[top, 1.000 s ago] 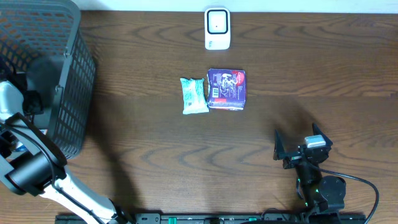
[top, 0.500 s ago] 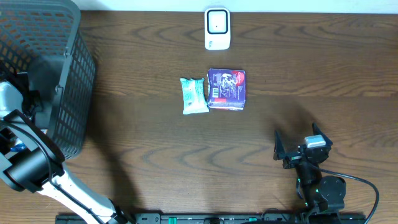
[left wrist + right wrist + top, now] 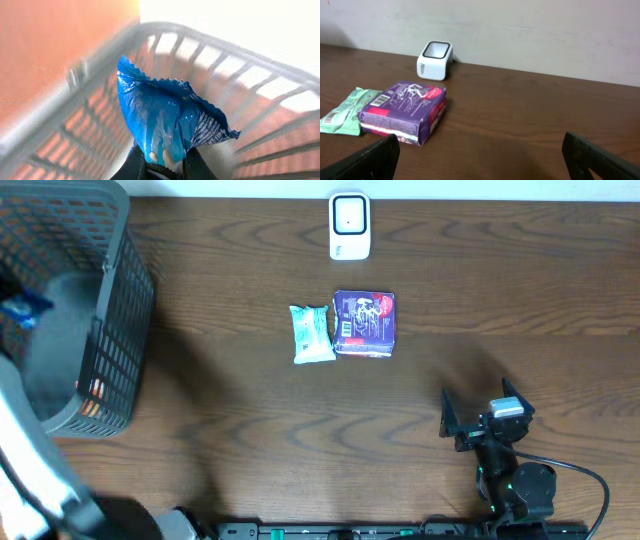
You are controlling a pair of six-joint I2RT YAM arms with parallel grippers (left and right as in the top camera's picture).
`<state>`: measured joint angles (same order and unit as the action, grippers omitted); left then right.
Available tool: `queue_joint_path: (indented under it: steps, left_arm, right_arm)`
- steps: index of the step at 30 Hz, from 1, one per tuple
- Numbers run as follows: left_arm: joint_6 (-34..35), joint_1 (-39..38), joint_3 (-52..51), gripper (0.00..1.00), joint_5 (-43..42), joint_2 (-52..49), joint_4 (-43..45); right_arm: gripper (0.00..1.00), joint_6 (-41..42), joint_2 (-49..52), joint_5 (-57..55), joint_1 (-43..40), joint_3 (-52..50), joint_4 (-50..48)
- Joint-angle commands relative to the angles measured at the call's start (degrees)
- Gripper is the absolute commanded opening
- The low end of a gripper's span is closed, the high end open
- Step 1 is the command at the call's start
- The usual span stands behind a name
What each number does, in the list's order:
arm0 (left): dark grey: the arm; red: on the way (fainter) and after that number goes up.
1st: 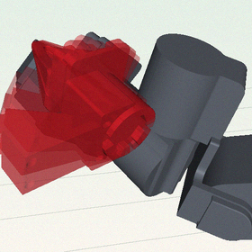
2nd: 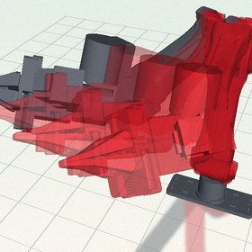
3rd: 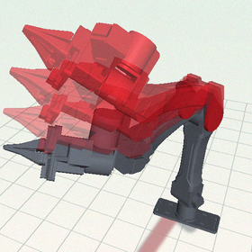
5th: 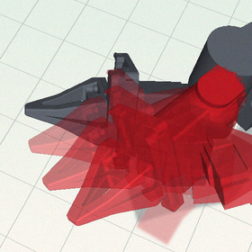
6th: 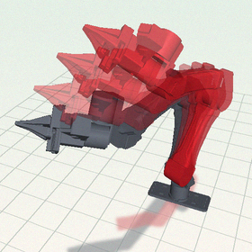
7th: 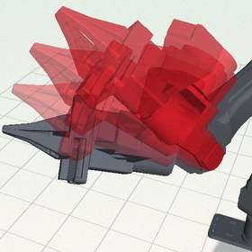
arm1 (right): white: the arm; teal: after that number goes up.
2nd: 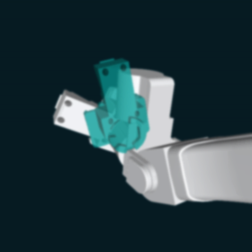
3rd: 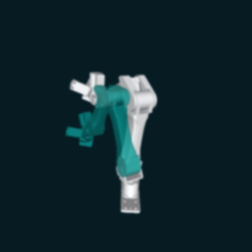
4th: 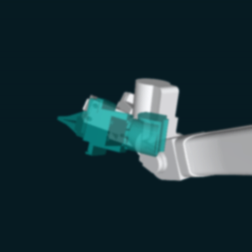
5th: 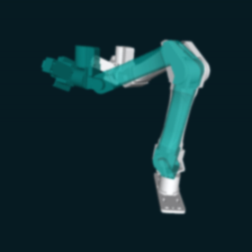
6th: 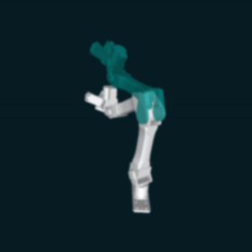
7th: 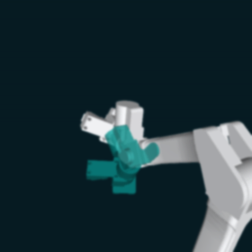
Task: Scan the item barcode
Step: 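Reach the left gripper into the basket and grasp the blue Oreo pack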
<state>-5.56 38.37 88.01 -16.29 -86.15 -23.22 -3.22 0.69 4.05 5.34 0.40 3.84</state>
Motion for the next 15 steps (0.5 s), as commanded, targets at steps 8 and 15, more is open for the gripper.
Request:
queue_joint_path:
  steps: [8,15]
  left_arm:
    - [13.79,-9.64,0.68,0.07,-8.37,15.85,4.92]
    - [13.92,-29.59,0.66,0.07,-8.31,16.87,5.33]
  right_arm:
    - [0.99,-0.07,-0.31,-0.09,-0.48,-0.09,0.24]
    - [0.99,-0.07,-0.31,-0.09,-0.48,-0.09,0.24]
